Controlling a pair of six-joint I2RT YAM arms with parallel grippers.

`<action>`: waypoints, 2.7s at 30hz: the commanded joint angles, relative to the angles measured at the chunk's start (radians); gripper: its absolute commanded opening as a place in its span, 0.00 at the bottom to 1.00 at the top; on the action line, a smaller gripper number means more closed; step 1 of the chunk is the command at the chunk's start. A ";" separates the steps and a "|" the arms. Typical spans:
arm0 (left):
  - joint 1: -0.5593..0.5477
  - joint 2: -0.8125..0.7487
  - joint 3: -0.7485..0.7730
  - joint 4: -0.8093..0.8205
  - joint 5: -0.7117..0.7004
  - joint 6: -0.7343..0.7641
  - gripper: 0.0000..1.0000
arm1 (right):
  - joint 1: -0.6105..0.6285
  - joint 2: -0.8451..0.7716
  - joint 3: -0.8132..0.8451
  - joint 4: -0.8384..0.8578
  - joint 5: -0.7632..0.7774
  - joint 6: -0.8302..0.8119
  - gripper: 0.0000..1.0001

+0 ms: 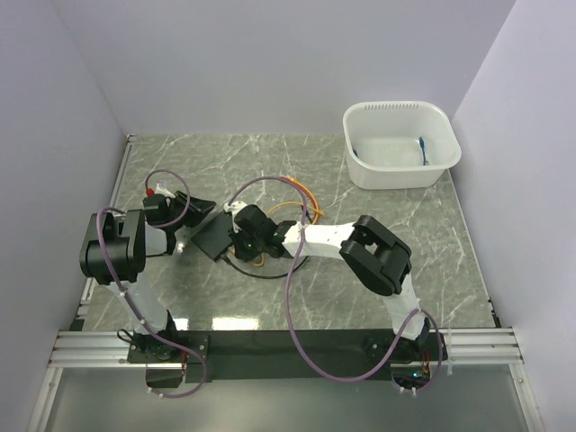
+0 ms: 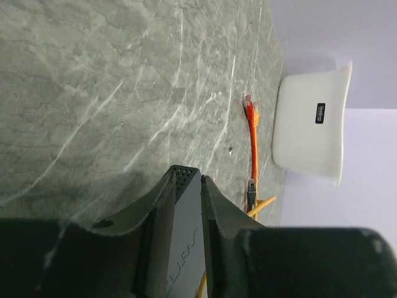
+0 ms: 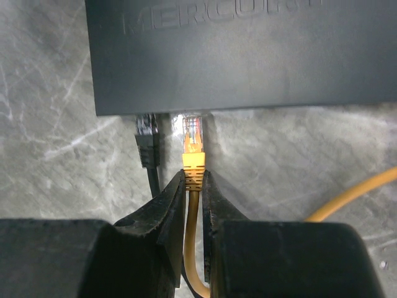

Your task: Insert the plug into the switch port

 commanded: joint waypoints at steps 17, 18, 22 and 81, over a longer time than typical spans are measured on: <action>-0.001 0.014 -0.002 -0.042 -0.033 0.014 0.28 | 0.024 0.040 0.104 -0.022 0.037 -0.009 0.00; -0.004 0.009 0.000 -0.055 -0.038 0.015 0.28 | 0.025 0.043 0.107 -0.022 0.043 -0.009 0.00; -0.010 -0.009 0.003 -0.127 -0.072 0.034 0.29 | 0.033 0.051 0.125 -0.028 0.067 -0.009 0.00; -0.073 0.008 0.012 -0.224 -0.118 0.058 0.28 | 0.105 0.042 0.099 0.183 0.372 -0.040 0.00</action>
